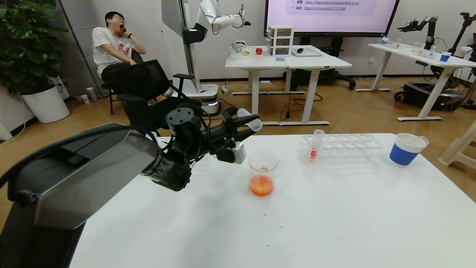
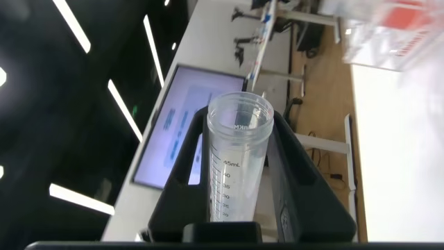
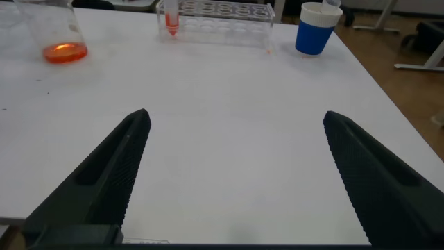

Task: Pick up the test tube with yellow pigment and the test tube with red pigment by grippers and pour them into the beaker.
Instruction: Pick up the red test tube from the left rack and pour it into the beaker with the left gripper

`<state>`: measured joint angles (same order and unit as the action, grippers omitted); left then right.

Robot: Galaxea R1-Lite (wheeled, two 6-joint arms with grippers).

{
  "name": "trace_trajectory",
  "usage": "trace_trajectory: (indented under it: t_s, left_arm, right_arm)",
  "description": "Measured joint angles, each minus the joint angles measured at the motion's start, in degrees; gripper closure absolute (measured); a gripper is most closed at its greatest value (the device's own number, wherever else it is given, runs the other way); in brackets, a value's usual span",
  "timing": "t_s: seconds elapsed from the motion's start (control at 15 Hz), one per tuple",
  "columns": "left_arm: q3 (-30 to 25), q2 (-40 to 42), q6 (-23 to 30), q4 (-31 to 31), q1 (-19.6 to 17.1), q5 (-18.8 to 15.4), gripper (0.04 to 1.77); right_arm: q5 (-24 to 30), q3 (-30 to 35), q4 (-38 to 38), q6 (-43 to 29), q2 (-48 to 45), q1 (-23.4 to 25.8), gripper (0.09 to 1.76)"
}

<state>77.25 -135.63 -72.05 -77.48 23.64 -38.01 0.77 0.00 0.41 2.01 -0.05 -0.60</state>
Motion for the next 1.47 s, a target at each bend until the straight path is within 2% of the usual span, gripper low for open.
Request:
trace_trajectory:
  t_s: [0.07,0.2,0.33,0.4,0.47,0.53,0.6,0.73,0.87,1.0,1.13,1.27,1.47]
  left_arm:
    - [0.0,0.1,8.7,-4.4,0.1,7.7,1.3]
    - [-0.7,0.5,22.0,-8.2,1.8,25.4,1.3]
    - [-1.1,1.7,34.3,-7.9,4.8,45.2,1.3]
    - [-1.3,2.7,41.3,-5.5,6.3,53.4,1.3]
    - [-1.4,4.3,48.7,-1.1,7.8,60.1,1.3]
    - [-1.5,5.8,54.5,3.4,8.8,64.7,1.3]
    - [-1.7,7.5,59.0,7.7,9.5,67.9,1.3]
    - [-4.4,11.3,65.2,16.0,10.1,70.4,1.3]
    - [-8.5,15.4,70.2,23.0,10.4,71.0,1.3]
    - [-10.9,18.8,72.7,25.1,10.1,70.9,1.3]
    - [-12.3,21.6,73.1,25.2,8.1,70.1,1.3]
    - [-15.4,25.1,73.2,25.2,3.3,65.0,1.3]
    - [-20.1,30.1,73.3,25.3,-7.7,56.9,1.3]
  right_arm:
    - [0.0,0.0,0.0,0.0,0.0,0.0,0.11]
    - [0.0,0.0,0.0,0.0,0.0,0.0,0.11]
    - [0.0,0.0,0.0,0.0,0.0,0.0,0.11]
    - [0.0,0.0,0.0,0.0,0.0,0.0,0.11]
    - [0.0,0.0,0.0,0.0,0.0,0.0,0.11]
    - [0.0,0.0,0.0,0.0,0.0,0.0,0.11]
    - [0.0,0.0,0.0,0.0,0.0,0.0,0.11]
    - [0.0,0.0,0.0,0.0,0.0,0.0,0.11]
    - [0.0,0.0,0.0,0.0,0.0,0.0,0.11]
    - [0.0,0.0,0.0,0.0,0.0,0.0,0.11]
    - [0.0,0.0,0.0,0.0,0.0,0.0,0.11]
    - [0.0,0.0,0.0,0.0,0.0,0.0,0.11]
    - [0.0,0.0,0.0,0.0,0.0,0.0,0.11]
